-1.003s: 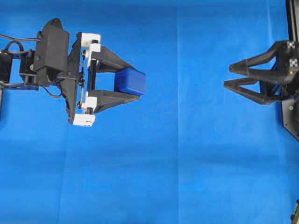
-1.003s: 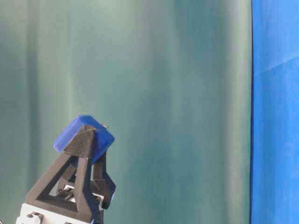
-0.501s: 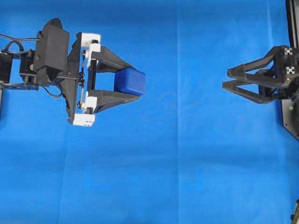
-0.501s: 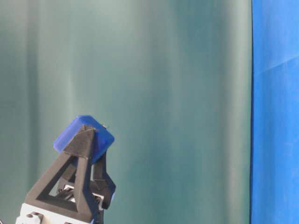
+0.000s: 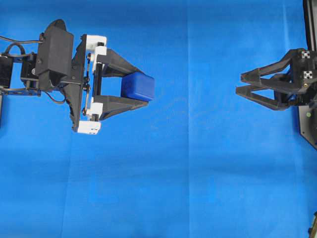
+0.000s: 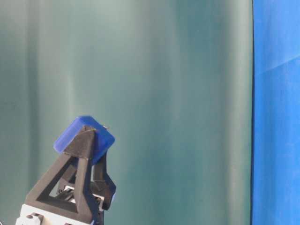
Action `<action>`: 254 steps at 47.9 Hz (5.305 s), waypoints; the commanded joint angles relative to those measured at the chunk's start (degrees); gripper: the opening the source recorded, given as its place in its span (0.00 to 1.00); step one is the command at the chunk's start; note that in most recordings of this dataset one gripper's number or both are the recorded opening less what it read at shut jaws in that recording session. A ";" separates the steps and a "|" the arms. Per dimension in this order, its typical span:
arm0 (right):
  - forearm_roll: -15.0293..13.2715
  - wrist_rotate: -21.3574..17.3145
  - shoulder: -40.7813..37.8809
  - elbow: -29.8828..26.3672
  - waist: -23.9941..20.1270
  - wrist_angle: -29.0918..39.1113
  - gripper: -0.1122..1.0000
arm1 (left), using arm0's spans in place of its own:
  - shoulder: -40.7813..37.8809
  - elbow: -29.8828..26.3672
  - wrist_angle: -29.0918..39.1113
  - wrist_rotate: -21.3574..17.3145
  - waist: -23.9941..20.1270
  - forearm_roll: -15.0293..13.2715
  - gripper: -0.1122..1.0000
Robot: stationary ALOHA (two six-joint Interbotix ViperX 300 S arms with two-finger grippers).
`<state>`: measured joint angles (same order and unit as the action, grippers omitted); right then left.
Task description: Handover the blue block to the right arm after grasping it with the left arm, then place it in the designated position.
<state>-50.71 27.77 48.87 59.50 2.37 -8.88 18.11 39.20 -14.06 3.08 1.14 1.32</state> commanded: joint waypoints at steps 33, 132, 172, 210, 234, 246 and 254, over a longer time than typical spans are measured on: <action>0.18 -0.18 -0.62 -1.41 -0.18 -0.53 0.95 | 1.05 -0.97 -0.62 0.09 0.00 -0.09 0.51; 1.49 -0.53 -37.53 -31.82 0.26 -2.02 0.70 | 1.05 -0.88 -0.53 0.09 0.00 -0.09 0.51; 1.49 -0.62 -37.44 -31.64 0.26 -0.53 0.60 | 0.97 -1.05 -0.35 -0.53 -0.09 -0.09 0.51; 1.49 -0.62 -37.27 -31.46 0.09 -0.53 0.60 | 0.62 -1.41 -0.97 0.26 -0.35 -0.18 0.93; 1.58 -0.62 -32.08 -26.37 0.09 -0.53 0.60 | 0.70 -1.23 -0.97 0.26 -0.44 -0.18 0.93; 1.58 -0.62 -25.14 -20.92 0.00 1.32 0.60 | 0.79 -1.14 -0.97 0.26 -0.44 -0.18 0.93; 1.58 -0.62 -21.09 -18.46 -0.62 3.16 0.60 | 0.88 -1.14 -0.97 0.26 -0.44 -0.18 0.93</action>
<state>-49.39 27.33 25.58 41.04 2.20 -6.24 18.11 39.20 -14.50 3.43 0.79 1.32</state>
